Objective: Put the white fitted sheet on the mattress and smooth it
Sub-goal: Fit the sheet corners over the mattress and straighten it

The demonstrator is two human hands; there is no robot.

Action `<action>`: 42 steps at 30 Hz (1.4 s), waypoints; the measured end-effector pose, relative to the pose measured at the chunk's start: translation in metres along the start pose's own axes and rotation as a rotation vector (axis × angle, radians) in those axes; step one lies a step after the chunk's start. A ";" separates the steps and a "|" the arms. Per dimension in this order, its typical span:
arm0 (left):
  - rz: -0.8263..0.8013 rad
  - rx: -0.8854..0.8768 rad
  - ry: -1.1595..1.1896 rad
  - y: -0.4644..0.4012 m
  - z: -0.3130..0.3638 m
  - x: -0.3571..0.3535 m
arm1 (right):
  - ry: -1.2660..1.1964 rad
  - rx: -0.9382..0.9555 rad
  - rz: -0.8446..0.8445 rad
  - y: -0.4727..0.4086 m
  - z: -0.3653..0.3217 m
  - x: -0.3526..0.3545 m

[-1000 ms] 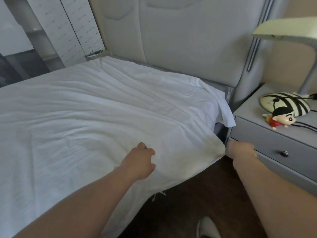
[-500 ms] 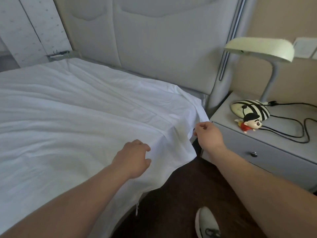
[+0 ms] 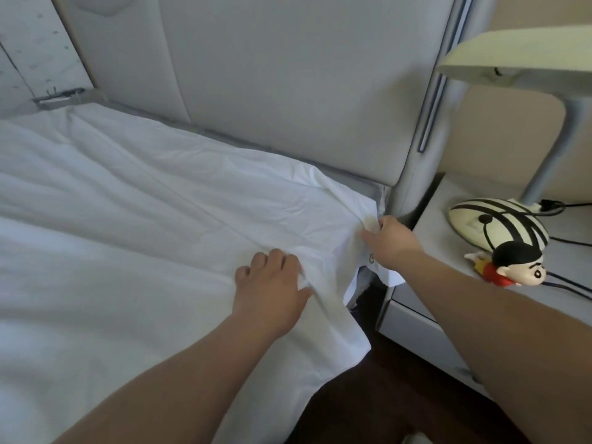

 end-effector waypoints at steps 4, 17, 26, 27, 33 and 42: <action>0.063 -0.077 0.020 -0.010 0.001 -0.007 | 0.085 0.027 0.013 -0.018 -0.008 -0.002; -0.141 -0.179 0.014 0.005 -0.012 0.011 | 0.111 -0.160 0.304 -0.061 -0.010 0.114; -0.235 -0.152 -0.018 0.047 -0.029 0.024 | -0.289 0.090 -0.102 0.081 -0.037 -0.042; -0.247 -0.152 -0.033 0.053 -0.030 0.027 | -0.436 0.041 -0.240 0.095 -0.043 -0.057; -0.276 -0.114 -0.048 0.083 -0.041 0.044 | -0.390 0.058 -0.284 0.102 -0.046 -0.070; -0.636 0.022 0.342 0.080 -0.051 0.053 | -0.113 0.189 -0.389 0.103 -0.004 -0.042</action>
Point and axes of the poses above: each hand's wrist, its own y-axis away from the middle knuckle, its own x-axis out of the back of the hand, z = x × y, the point moved 6 cm from there along -y, towards the middle knuckle, and after that the axes turned 7 degrees about -x, right-handed, at the moved point
